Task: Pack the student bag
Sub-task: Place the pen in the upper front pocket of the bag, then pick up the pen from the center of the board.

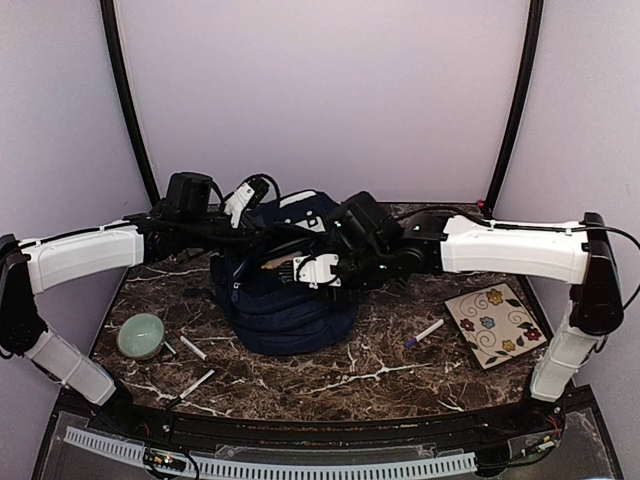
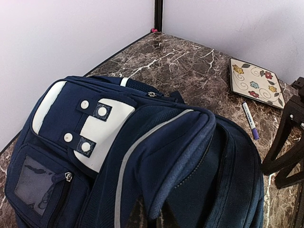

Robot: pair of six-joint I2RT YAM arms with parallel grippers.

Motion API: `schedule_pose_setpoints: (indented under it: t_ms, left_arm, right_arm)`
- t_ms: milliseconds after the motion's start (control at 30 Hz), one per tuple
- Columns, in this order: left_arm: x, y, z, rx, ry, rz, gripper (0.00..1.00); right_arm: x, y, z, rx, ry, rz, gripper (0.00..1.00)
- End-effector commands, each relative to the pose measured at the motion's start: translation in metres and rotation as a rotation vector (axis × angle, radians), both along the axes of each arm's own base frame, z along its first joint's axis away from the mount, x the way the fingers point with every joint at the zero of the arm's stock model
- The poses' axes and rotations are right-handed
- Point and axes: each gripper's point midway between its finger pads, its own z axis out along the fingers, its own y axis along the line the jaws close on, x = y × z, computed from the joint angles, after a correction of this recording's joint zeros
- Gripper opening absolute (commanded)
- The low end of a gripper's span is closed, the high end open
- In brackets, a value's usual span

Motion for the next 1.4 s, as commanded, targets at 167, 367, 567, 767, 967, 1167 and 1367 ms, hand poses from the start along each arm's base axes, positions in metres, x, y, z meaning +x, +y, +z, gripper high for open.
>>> schedule_pose_setpoints:
  t_ms: [167, 367, 567, 767, 967, 1167, 1367]
  left_arm:
    - [0.007, 0.001, 0.056, -0.108, -0.155, 0.011, 0.01]
    - [0.007, -0.001, 0.053, -0.102, -0.144, 0.005, 0.01]
    - [0.007, -0.002, 0.054, -0.105, -0.141, 0.000, 0.02]
    - [0.005, -0.001, 0.054, -0.103, -0.143, -0.002, 0.02]
    - [0.004, -0.001, 0.053, -0.101, -0.140, -0.007, 0.03]
    - [0.004, -0.001, 0.053, -0.098, -0.142, -0.008, 0.03]
    - [0.004, -0.002, 0.052, -0.096, -0.139, -0.012, 0.03]
  right_arm:
    - [-0.042, -0.125, -0.056, -0.099, 0.397, -0.071, 0.37]
    - [-0.048, -0.198, -0.075, -0.191, 0.415, -0.100, 0.35]
    - [-0.054, -0.234, -0.087, -0.321, 0.446, -0.075, 0.34]
    - [-0.049, -0.240, -0.108, -0.403, 0.469, -0.075, 0.33]
    - [-0.037, -0.238, -0.124, -0.439, 0.464, -0.089, 0.30]
    - [-0.032, -0.241, -0.135, -0.473, 0.454, -0.093, 0.30]
    - [-0.028, -0.239, -0.139, -0.477, 0.448, -0.101, 0.29]
